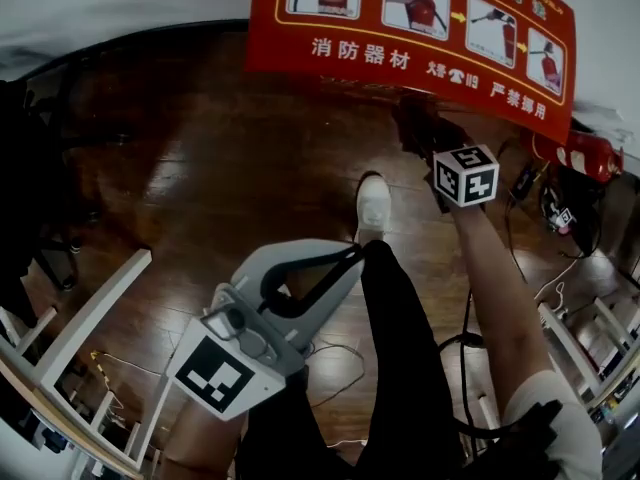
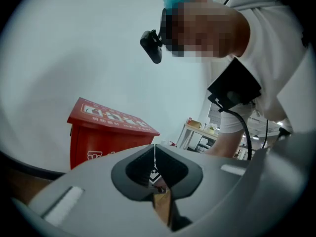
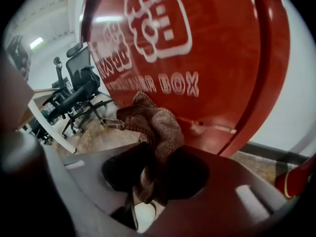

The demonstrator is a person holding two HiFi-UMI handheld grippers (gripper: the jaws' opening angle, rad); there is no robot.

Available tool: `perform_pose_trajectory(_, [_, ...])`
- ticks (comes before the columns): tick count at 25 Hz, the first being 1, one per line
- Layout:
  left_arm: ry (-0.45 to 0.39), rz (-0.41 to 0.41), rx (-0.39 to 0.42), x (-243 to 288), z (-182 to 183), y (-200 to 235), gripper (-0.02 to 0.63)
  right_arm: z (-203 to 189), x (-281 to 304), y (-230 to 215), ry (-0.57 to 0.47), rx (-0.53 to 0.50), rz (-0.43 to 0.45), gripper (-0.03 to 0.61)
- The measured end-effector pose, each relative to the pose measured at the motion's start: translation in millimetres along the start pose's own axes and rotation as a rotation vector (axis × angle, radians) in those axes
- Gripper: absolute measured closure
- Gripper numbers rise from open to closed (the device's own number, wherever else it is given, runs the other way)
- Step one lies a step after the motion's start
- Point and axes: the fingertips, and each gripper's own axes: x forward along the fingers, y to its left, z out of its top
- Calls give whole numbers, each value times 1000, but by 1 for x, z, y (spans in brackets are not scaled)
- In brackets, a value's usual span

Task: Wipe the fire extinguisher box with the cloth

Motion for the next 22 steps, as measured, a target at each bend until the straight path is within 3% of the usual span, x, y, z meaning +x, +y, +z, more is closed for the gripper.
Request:
perform_pose_trajectory(7, [-22, 54, -29, -14, -45, 29, 607, -68, 82, -22, 186, 4, -11, 459])
perform_pose_trajectory(11, [-45, 72, -49, -26, -46, 31, 609, -66, 74, -10, 203, -14, -9, 459])
perform_pose_trajectory(16, [-71, 62, -34, -51, -19, 16, 607, -8, 3, 58, 101, -65, 58, 459])
perform_pose_trajectory(22, [-103, 45, 0, -91, 21, -6, 608, 110, -96, 148, -129, -104, 128, 460])
